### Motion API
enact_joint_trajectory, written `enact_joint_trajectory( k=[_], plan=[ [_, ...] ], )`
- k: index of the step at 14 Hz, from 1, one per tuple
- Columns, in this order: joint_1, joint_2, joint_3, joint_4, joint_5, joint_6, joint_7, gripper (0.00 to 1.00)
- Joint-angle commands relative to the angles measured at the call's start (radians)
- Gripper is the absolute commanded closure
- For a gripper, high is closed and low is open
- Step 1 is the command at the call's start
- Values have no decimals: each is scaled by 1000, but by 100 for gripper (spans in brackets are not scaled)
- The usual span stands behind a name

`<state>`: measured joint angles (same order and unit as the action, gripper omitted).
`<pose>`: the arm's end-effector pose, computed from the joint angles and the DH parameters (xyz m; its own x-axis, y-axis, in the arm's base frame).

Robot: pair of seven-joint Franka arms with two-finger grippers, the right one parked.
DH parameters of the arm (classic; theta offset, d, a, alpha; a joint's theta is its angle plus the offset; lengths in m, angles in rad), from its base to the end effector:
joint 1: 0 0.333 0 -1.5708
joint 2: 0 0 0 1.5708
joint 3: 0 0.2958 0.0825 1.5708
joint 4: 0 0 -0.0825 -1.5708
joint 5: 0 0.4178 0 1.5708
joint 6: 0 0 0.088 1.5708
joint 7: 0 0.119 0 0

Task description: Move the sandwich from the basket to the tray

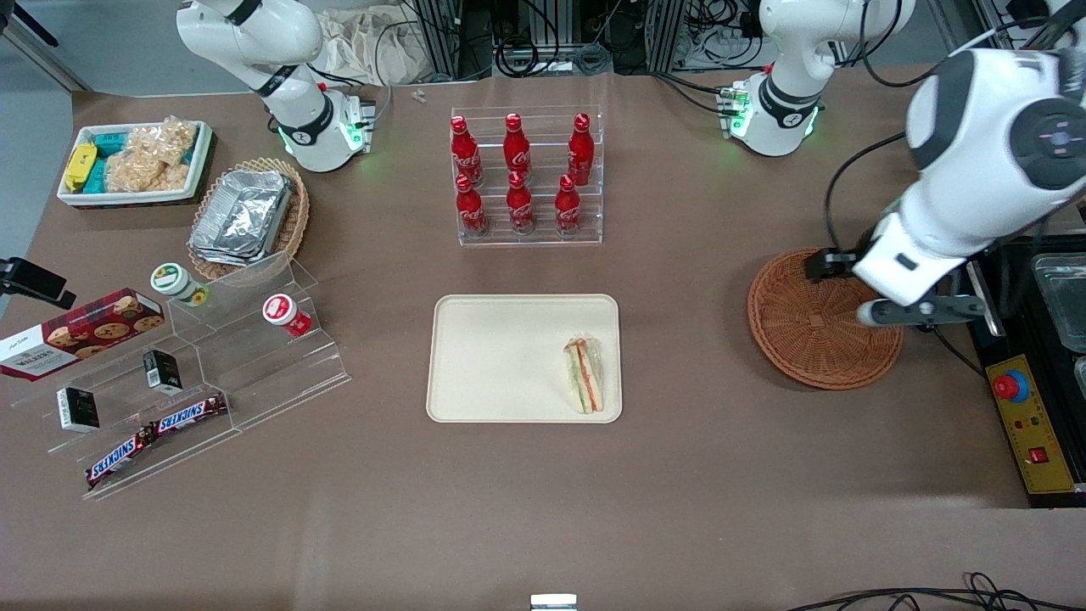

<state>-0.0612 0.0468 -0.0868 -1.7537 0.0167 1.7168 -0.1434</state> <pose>0.5934 -0.0860 0.4840 0.9967 -0.0068 -0.0808 -0.0088 -0.9997 -0.0240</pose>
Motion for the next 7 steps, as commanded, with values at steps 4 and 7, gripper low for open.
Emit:
enact_joint_trajectory(
  k=[4,7],
  plan=[
    [-3,-2,102,60,-3,-119,177,0],
    [-9,44,99,129,8,-124,177,0]
  ],
)
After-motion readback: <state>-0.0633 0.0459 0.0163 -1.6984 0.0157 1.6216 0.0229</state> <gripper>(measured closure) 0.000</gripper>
